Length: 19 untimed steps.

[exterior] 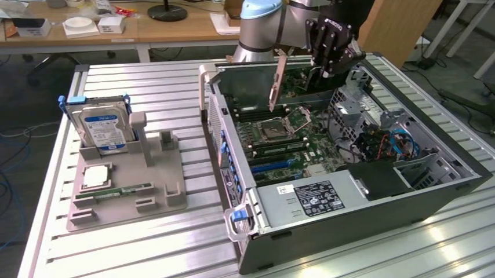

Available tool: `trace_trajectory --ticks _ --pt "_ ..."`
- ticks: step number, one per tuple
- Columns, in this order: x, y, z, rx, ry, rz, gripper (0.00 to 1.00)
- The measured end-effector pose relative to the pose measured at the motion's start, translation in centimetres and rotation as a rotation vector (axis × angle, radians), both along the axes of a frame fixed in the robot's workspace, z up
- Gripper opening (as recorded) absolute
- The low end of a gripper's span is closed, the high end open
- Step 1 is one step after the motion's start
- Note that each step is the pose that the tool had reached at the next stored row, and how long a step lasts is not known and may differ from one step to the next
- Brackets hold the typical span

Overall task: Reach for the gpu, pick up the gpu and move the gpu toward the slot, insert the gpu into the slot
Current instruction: 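Insert the gpu into the slot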

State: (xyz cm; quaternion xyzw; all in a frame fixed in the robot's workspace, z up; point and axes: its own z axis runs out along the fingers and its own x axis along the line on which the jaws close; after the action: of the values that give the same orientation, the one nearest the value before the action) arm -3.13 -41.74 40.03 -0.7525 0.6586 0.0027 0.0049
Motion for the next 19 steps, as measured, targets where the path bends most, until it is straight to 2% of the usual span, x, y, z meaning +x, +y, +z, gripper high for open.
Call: trace_trajectory --ticks 5,19 --pt "0.01 0.00 -0.01 -0.0003 0.0001 -0.046 0.27" --pt "0.01 0.00 -0.03 0.0001 -0.0001 -0.048 0.27"
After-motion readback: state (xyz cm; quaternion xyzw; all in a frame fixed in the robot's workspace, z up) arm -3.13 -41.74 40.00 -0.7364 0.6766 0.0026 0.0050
